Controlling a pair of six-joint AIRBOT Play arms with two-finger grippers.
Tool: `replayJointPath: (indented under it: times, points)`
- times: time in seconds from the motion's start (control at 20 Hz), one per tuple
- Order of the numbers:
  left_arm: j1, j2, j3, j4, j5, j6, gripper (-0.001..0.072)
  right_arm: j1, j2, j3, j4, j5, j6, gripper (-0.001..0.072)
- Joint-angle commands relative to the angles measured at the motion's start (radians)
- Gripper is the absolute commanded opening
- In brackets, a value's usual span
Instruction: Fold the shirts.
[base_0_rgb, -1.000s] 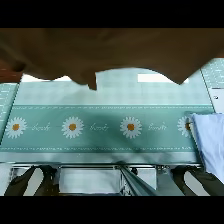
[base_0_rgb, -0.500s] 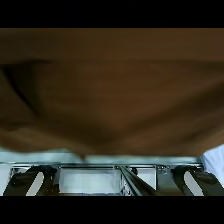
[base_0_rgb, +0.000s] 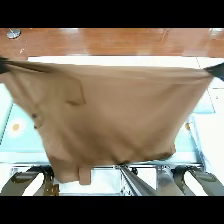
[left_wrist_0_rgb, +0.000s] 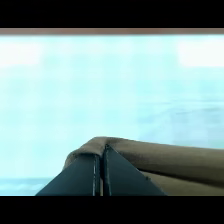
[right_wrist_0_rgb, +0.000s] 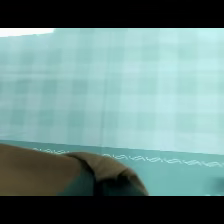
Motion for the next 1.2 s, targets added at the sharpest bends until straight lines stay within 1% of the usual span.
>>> replayJointPath:
  times: [0.0, 0.1, 0.2, 0.35, 0.4, 0.45, 0.5, 0.6, 0.65, 0.75, 0.8, 0.85, 0.9, 0.95, 1.05, 1.15]
  points:
    - [-0.009, -0.229, -0.029, -0.032, 0.221, -0.07, 0.002, 0.008, -0.247, -0.058, 0.143, -0.23, -0.049, 0.0028]
    - [-0.018, -0.353, -0.008, -0.048, 0.33, -0.142, 0.002, 0.028, -0.426, 0.0, 0.168, -0.321, -0.049, 0.0028]
    - [-0.023, -0.47, 0.024, -0.066, 0.403, -0.203, 0.002, 0.034, -0.614, 0.113, 0.216, -0.371, -0.043, 0.0028]
    - [-0.024, -0.615, 0.076, -0.088, 0.424, -0.296, 0.002, 0.033, -0.858, 0.328, 0.282, -0.366, -0.013, 0.0028]
    - [-0.023, -0.644, 0.08, -0.103, 0.422, -0.319, 0.0021, 0.034, -0.914, 0.382, 0.287, -0.352, -0.002, 0.0028]
    - [-0.021, -0.663, 0.079, -0.129, 0.41, -0.322, 0.0021, 0.034, -0.948, 0.413, 0.295, -0.332, 0.01, 0.0028]
    - [-0.022, -0.671, 0.079, -0.141, 0.388, -0.316, 0.002, 0.034, -0.968, 0.433, 0.315, -0.3, 0.011, 0.0028]
    - [-0.017, -0.661, 0.079, -0.141, 0.333, -0.233, 0.002, 0.021, -0.963, 0.435, 0.331, -0.243, 0.004, 0.0029]
    - [-0.013, -0.644, 0.08, -0.141, 0.283, -0.182, 0.002, 0.007, -0.95, 0.435, 0.331, -0.181, 0.001, 0.0029]
    - [-0.003, -0.611, 0.079, -0.14, 0.124, -0.041, 0.002, -0.015, -0.924, 0.435, 0.307, -0.018, -0.073, 0.0029]
    - [0.002, -0.608, 0.078, -0.139, 0.035, 0.006, 0.002, -0.019, -0.918, 0.433, 0.235, 0.062, -0.076, 0.0029]
    - [0.007, -0.614, 0.075, -0.135, -0.034, 0.032, 0.0021, -0.016, -0.917, 0.425, 0.157, 0.133, -0.076, 0.0029]
    - [0.012, -0.621, 0.062, -0.129, -0.076, 0.035, 0.002, -0.012, -0.917, 0.403, 0.1, 0.179, -0.076, 0.0029]
    - [0.017, -0.626, 0.042, -0.122, -0.09, 0.035, 0.002, -0.011, -0.917, 0.373, 0.063, 0.192, -0.071, 0.0029]
    - [0.027, -0.645, 0.0, -0.114, -0.101, 0.034, 0.002, -0.011, -0.917, 0.307, 0.052, 0.159, -0.061, 0.0029]
    - [0.027, -0.67, -0.02, -0.089, -0.128, 0.057, 0.002, -0.003, -0.918, 0.246, 0.048, 0.148, -0.061, 0.0029]
